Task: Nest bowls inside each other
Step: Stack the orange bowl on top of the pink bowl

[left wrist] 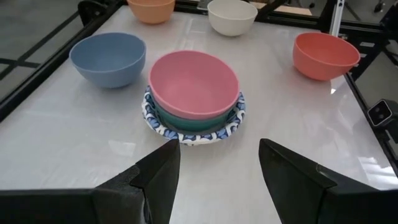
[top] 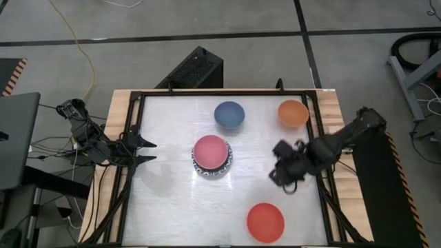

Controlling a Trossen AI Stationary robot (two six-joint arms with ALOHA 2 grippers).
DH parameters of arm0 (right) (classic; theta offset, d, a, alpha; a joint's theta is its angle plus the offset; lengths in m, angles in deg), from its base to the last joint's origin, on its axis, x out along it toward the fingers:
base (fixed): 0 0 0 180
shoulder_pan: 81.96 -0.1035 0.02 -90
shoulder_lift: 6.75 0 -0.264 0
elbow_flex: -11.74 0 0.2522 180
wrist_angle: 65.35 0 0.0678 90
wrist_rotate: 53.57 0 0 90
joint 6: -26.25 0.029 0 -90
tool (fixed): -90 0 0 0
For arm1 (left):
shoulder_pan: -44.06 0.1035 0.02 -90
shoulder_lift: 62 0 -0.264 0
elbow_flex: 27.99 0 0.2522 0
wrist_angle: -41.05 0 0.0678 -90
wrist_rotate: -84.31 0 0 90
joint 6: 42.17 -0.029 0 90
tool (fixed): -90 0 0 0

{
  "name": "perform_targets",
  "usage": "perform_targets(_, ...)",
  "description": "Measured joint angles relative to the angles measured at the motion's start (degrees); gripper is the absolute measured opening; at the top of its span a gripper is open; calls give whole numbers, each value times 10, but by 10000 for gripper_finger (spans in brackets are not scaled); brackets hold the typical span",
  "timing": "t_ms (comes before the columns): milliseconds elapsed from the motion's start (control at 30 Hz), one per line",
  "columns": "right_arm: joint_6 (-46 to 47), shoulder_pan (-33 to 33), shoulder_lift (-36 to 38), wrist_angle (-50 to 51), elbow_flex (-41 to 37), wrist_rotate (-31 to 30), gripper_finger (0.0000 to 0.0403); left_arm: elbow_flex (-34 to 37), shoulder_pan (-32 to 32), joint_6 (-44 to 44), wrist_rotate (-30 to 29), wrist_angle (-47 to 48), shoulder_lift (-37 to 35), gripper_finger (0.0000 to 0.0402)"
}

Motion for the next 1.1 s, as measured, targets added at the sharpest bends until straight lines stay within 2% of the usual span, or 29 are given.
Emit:
perform_targets(233,23,-84,-58,-129,-54,18,127,0,0,5,0,0,0,208)
perform_targets(433,23,-119,-138,-192,-54,43,127,0,0,15,-3,0,0,208)
perform_targets(500,22,-124,-165,-210,-54,70,127,0,0,15,-3,0,0,208)
perform_targets(700,6,-127,-215,-210,-54,153,127,0,0,15,-4,0,0,208)
perform_targets(1100,4,-121,-219,-206,-54,152,127,0,0,15,-4,0,0,208)
